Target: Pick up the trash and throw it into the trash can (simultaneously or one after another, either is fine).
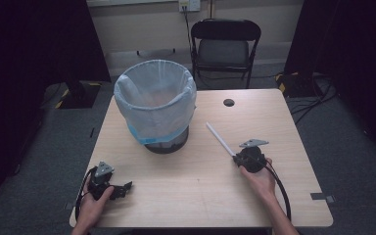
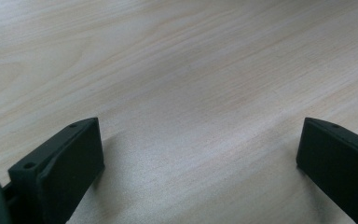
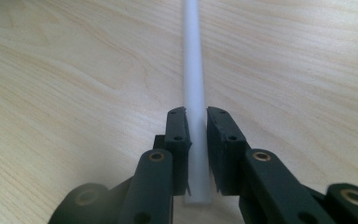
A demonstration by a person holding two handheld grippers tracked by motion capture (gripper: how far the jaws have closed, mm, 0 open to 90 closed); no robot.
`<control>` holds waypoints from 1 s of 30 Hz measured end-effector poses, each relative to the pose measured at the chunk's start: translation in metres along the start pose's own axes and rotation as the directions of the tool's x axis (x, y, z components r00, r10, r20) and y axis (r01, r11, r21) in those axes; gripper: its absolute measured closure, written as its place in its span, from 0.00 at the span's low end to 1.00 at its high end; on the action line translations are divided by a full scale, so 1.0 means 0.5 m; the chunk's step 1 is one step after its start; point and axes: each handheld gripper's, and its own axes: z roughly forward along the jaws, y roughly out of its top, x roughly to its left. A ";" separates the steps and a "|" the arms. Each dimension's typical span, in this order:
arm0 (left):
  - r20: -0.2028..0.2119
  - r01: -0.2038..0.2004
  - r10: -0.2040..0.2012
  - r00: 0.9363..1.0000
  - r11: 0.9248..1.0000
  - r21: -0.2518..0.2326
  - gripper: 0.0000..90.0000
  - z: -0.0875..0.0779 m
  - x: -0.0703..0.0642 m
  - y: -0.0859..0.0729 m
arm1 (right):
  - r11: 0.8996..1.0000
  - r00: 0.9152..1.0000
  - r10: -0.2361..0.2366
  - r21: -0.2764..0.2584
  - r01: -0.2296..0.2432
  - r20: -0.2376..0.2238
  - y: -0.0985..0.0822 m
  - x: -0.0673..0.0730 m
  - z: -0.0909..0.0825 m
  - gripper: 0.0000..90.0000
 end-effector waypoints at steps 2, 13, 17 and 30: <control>0.001 0.000 0.000 1.000 1.000 0.000 0.00 0.000 0.000 0.000 | 1.000 1.000 0.000 0.000 0.000 0.003 0.000 0.001 0.000 0.88; 0.000 0.000 0.000 1.000 1.000 0.000 0.00 0.000 0.000 0.000 | 1.000 0.999 0.028 -0.009 -0.028 -0.028 -0.002 -0.005 0.000 0.89; 0.000 0.000 0.000 1.000 1.000 0.000 0.00 0.000 0.000 0.000 | 0.999 0.999 0.037 -0.018 -0.038 -0.037 -0.001 -0.004 -0.001 0.89; 0.000 0.000 0.000 1.000 1.000 0.000 0.00 0.000 0.000 0.000 | 0.994 0.997 0.068 -0.086 -0.070 -0.035 0.004 -0.010 -0.024 0.89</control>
